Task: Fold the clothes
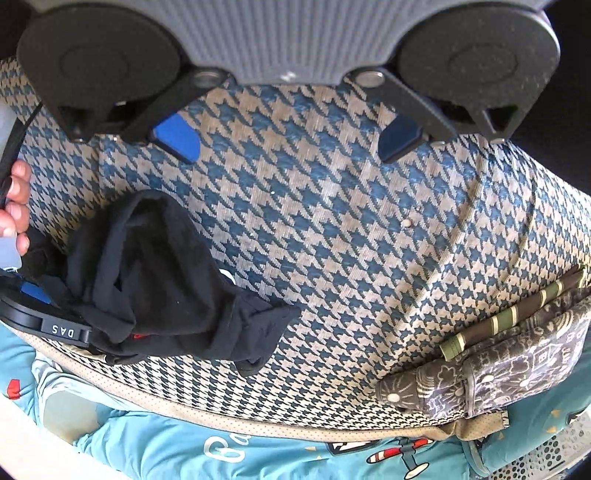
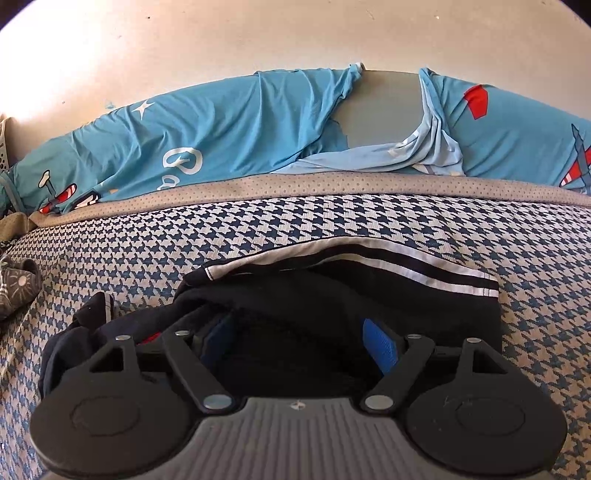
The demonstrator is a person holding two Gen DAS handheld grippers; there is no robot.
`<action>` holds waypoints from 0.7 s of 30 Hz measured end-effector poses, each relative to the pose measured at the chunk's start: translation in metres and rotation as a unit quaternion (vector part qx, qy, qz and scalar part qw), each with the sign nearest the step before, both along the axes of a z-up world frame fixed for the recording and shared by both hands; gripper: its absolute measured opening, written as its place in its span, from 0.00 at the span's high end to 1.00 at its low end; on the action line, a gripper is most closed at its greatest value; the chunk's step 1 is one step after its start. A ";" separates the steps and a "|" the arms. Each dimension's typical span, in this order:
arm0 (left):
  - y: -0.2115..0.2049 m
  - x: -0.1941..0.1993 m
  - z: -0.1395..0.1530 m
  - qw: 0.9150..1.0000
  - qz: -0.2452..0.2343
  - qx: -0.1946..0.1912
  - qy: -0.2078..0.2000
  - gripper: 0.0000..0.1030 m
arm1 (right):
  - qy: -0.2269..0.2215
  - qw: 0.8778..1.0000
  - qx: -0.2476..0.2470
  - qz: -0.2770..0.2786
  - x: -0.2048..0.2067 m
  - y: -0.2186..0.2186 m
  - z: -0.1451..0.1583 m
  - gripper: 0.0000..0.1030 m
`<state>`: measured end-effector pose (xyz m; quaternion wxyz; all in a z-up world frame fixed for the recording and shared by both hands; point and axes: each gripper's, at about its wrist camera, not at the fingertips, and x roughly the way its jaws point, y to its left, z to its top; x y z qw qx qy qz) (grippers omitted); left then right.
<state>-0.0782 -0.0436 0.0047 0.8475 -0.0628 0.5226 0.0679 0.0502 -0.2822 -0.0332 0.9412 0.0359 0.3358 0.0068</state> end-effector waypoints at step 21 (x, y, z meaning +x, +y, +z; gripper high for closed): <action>-0.003 -0.001 0.006 1.000 -0.002 0.011 -0.009 0.00 | 0.002 1.000 -0.004 0.000 0.000 0.001 -0.001 0.25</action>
